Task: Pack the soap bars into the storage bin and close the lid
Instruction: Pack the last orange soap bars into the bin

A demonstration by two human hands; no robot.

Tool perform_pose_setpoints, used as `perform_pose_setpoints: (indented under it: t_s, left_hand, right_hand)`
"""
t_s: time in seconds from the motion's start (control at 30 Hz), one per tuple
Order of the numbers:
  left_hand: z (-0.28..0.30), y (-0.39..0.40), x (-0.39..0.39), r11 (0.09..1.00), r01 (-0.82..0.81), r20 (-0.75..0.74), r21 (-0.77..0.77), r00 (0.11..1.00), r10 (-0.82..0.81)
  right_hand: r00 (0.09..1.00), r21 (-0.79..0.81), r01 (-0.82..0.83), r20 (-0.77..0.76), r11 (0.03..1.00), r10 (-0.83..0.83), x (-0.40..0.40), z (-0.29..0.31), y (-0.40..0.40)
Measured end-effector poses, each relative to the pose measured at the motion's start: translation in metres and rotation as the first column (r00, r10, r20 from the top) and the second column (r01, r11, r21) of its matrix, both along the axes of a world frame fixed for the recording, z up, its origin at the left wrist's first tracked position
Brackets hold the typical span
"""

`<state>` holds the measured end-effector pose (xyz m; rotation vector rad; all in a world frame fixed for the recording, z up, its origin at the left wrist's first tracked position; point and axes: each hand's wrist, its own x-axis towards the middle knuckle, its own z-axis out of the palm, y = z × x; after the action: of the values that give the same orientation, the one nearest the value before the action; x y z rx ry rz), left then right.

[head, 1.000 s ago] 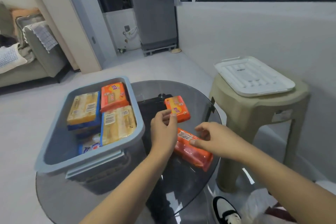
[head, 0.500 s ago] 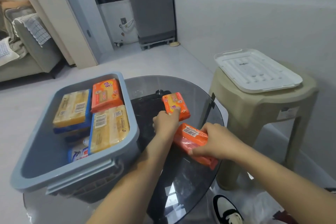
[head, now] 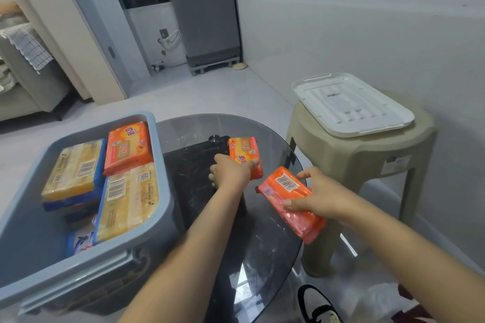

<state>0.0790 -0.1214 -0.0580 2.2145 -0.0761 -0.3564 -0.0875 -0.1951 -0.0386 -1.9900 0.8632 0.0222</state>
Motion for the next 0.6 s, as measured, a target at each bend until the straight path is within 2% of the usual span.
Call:
perform_pose_setpoints:
  t_s: [0.17, 0.27, 0.47, 0.6]
  left_hand:
    - [0.004, -0.001, -0.007, 0.980, 0.085, -0.063, -0.182, 0.993, -0.098]
    - [0.004, 0.003, -0.011, 0.959, 0.038, -0.096, -0.282, 0.993, -0.067]
    - [0.010, 0.024, -0.037, 0.859, -0.071, -0.164, -0.506, 0.986, -0.014]
    - [0.031, 0.040, -0.059, 0.775, -0.064, -0.120, -0.628, 0.993, -0.015]
  right_hand:
    - [0.990, 0.095, 0.095, 0.099, 0.991, -0.104, -0.008, 0.005, -0.017]
    - [0.968, 0.162, 0.162, 0.164, 0.973, -0.189, -0.013, 0.009, -0.023]
    - [0.908, 0.280, 0.252, 0.262, 0.926, -0.326, -0.018, 0.023, -0.027]
    - [0.882, 0.342, 0.245, 0.311, 0.907, -0.355, -0.020, 0.032, -0.022]
